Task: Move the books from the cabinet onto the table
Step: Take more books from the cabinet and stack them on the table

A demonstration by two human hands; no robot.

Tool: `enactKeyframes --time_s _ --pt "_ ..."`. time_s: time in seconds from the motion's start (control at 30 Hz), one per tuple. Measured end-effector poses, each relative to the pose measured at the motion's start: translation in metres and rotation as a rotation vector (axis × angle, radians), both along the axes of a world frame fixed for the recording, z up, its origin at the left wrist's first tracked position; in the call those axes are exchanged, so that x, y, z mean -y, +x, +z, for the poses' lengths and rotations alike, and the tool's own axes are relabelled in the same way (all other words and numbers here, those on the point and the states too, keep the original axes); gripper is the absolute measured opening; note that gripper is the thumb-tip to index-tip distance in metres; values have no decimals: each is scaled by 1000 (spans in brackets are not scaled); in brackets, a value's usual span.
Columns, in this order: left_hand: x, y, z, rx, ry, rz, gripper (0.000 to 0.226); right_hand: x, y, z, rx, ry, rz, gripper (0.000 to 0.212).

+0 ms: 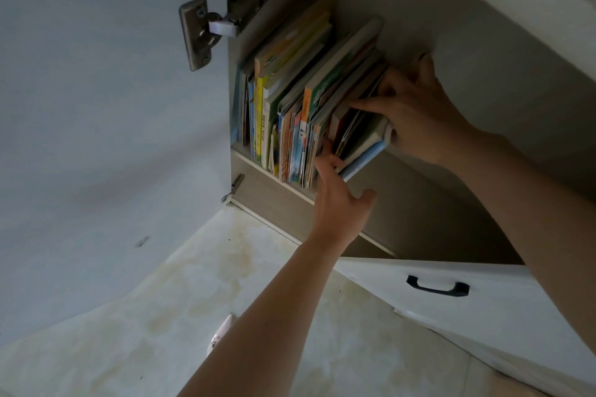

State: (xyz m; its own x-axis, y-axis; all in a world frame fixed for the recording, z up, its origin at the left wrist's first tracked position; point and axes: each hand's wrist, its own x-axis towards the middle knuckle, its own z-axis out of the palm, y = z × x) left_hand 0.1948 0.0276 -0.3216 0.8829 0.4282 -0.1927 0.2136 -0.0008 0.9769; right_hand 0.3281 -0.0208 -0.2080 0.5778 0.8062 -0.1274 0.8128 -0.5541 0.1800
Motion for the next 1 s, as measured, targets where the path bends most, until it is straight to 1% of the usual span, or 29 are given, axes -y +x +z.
enactKeyframes --time_s 0.1,0.2,0.27,0.4,0.43,0.57,0.67,0.77,0.93,1.0 --pt "4 3 0 -9 -44 29 59 2 -4 1 14 27 -38 68" --pt "5 5 -2 8 -49 43 64 4 -5 -2 22 29 -46 49" --pt "5 5 -3 30 -38 46 69 7 -4 -1 20 6 -34 41" --pt "6 12 -11 -10 194 126 75 13 -6 1 9 25 -9 38" --pt "5 15 -14 -25 224 134 76 14 -6 1 8 29 1 37" --pt "3 25 -23 -70 249 61 84 12 -2 -1 -13 49 21 35" --pt "5 28 -27 -59 257 96 82 9 -1 0 -29 60 37 33" --pt "10 32 -29 -62 219 130 80 5 2 0 -34 73 61 32" --pt "13 38 -27 -48 195 182 86 4 8 -4 -24 91 72 30" --pt "13 39 -27 -48 218 186 82 4 9 -3 -39 97 68 28"
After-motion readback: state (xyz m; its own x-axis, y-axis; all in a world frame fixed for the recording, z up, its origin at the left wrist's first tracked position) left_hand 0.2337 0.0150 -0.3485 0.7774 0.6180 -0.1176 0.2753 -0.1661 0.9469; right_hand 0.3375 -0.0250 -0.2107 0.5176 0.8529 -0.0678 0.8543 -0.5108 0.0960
